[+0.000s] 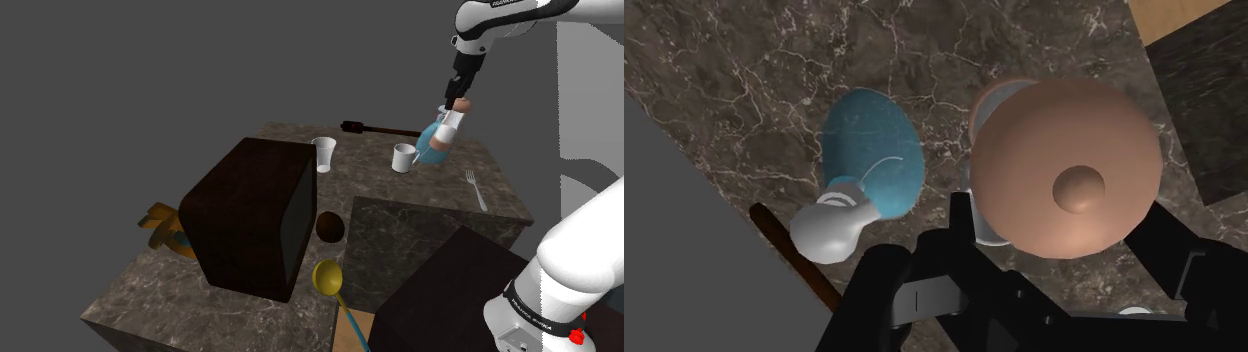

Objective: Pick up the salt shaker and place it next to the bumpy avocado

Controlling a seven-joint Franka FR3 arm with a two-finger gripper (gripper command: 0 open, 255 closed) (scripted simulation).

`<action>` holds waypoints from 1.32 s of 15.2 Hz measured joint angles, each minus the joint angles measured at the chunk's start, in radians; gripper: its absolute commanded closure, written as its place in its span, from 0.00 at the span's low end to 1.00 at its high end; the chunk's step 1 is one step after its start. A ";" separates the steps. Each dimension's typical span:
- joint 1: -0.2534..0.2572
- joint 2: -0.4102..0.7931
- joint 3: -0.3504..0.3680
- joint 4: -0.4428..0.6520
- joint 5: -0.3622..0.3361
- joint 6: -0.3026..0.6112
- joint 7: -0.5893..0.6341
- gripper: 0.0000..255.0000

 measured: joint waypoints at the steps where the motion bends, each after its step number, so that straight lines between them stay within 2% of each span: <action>1: 0.001 0.000 0.001 0.017 0.000 -0.017 0.001 1.00; 17: 0.005 0.042 0.001 0.277 0.019 -0.236 -0.018 1.00; 20: 0.018 0.026 0.021 0.274 0.013 -0.251 0.014 1.00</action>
